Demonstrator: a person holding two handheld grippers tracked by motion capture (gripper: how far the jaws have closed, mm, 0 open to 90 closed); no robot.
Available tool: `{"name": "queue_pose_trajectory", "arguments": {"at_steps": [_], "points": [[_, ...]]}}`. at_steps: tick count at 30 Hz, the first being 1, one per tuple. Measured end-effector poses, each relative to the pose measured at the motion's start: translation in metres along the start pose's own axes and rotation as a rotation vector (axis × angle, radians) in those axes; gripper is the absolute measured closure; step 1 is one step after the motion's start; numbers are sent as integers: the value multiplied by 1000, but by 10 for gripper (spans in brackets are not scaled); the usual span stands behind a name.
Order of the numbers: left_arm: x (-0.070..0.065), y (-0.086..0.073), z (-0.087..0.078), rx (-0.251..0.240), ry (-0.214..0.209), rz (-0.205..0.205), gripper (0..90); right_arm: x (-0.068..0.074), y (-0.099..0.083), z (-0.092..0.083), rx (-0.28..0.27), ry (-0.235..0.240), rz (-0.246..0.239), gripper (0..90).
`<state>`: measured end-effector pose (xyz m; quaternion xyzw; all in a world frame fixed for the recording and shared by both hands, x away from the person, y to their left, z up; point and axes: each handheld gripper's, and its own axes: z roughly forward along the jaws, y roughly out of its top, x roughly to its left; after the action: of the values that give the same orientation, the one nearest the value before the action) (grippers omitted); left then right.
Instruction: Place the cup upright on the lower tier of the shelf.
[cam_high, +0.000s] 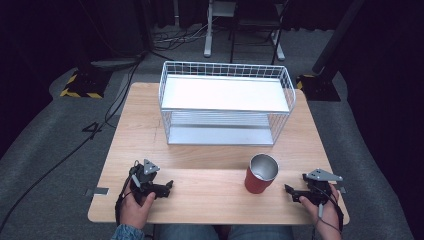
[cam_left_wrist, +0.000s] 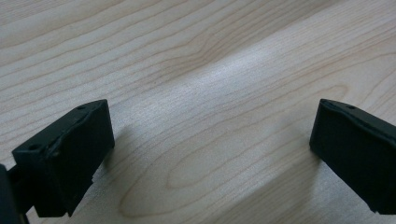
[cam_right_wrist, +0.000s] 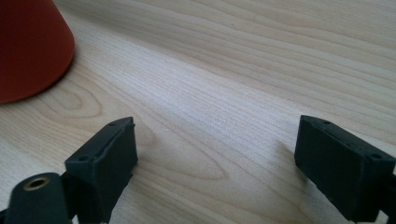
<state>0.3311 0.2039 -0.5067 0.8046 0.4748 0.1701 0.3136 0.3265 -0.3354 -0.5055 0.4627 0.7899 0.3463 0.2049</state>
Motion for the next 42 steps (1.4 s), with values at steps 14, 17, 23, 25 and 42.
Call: {"name": "queue_pose_trajectory", "arguments": {"at_steps": [14, 17, 23, 25, 42], "points": [[0, 0, 0, -1, 0, -1, 1, 1, -1, -3, -33, 17, 7, 190], [0, 1, 1, -1, 1, -1, 1, 3, -1, -10, -75, 18, 34, 176], [0, 1, 1, 0, -1, -1, 1, 13, 0, -22, -131, 50, 58, 170], [0, 1, 1, -3, 2, -1, 1, 17, 0, -27, -156, 72, 58, 165], [0, 1, 1, -4, 2, -3, 1, 55, 3, -41, -326, 189, 1, 159]]}}
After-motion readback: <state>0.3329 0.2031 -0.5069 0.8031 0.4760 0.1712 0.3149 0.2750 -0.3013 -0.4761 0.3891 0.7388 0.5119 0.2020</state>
